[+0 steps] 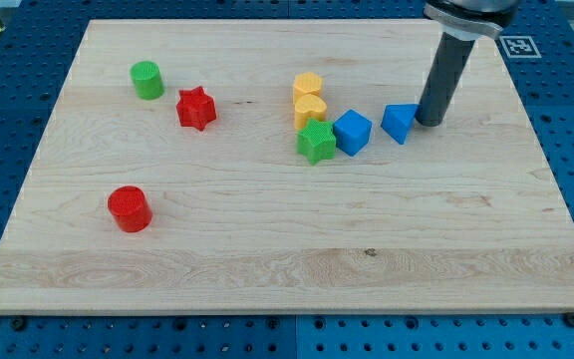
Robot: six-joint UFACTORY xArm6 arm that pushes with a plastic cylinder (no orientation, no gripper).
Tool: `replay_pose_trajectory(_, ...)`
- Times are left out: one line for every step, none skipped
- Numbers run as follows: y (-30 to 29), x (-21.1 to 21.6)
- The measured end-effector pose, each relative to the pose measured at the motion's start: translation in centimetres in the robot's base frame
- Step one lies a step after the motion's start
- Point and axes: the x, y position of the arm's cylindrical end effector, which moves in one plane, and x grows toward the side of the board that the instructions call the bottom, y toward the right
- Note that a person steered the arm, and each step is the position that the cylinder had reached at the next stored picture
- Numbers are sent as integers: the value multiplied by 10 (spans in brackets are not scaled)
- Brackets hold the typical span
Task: Adjust the blue triangle to the right of the yellow heart
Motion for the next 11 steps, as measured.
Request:
replay_pose_trajectory(-1,-5)
replay_pose_trajectory(23,-5)
replay_pose_trajectory(40,2)
replay_pose_trajectory(30,12)
replay_pose_trajectory(9,-5)
replay_pose_trajectory(8,-13)
replay_pose_trajectory(42,-13)
replay_pose_trajectory(59,13)
replay_pose_trajectory(15,27)
replay_pose_trajectory(-28,19)
replay_pose_trajectory(-43,3)
